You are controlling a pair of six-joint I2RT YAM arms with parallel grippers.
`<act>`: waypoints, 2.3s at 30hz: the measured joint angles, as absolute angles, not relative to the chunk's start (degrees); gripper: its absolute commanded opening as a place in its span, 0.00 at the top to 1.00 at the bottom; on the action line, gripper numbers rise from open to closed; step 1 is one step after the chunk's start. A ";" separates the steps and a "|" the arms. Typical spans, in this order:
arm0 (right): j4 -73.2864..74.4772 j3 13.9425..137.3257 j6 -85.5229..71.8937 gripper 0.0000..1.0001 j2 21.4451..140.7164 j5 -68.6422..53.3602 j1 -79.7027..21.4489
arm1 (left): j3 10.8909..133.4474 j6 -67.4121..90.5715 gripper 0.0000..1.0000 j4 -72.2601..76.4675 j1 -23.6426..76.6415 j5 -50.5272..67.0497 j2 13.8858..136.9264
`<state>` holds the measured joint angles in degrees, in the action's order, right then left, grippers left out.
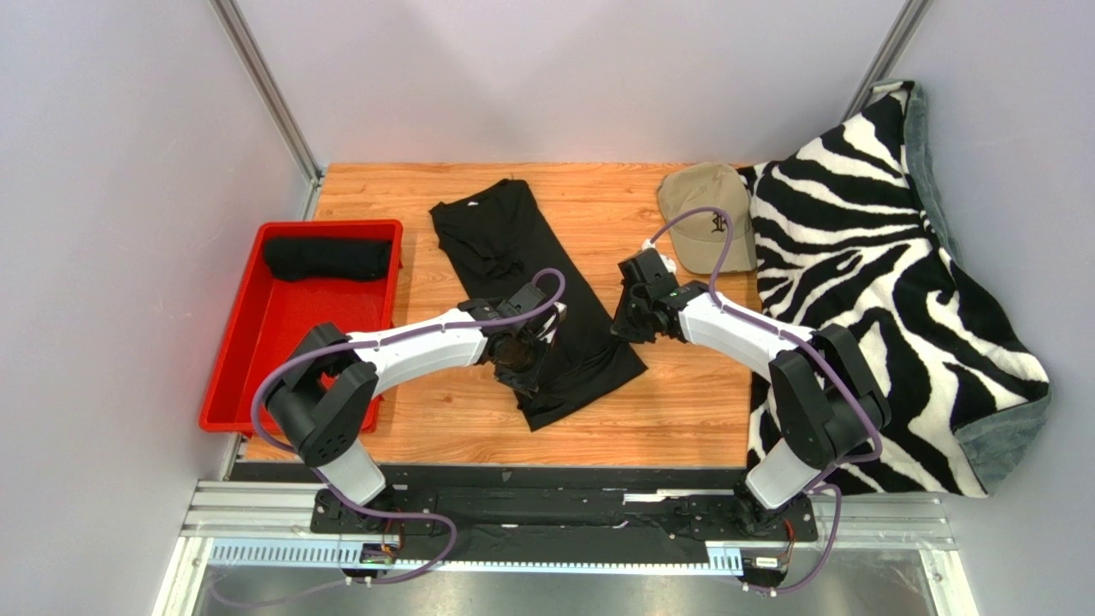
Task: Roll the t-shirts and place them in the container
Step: Roll the T-shirt to the center of the board.
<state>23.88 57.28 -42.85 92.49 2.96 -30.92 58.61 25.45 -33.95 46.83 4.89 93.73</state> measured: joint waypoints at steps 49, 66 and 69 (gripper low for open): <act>19.05 57.43 -42.87 0.66 97.41 3.01 -28.29 | 59.02 24.95 0.49 -36.53 41.47 6.98 89.71; 22.50 56.95 -41.10 0.61 87.37 6.13 -28.75 | 56.97 28.27 1.00 -33.69 41.43 5.45 93.93; 22.17 55.27 -41.12 0.61 86.35 5.91 -29.50 | 58.08 28.21 1.00 -35.44 41.25 3.62 93.93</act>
<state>22.17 55.27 -41.12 86.35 5.91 -29.50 58.08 28.21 -35.44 41.25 3.62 93.93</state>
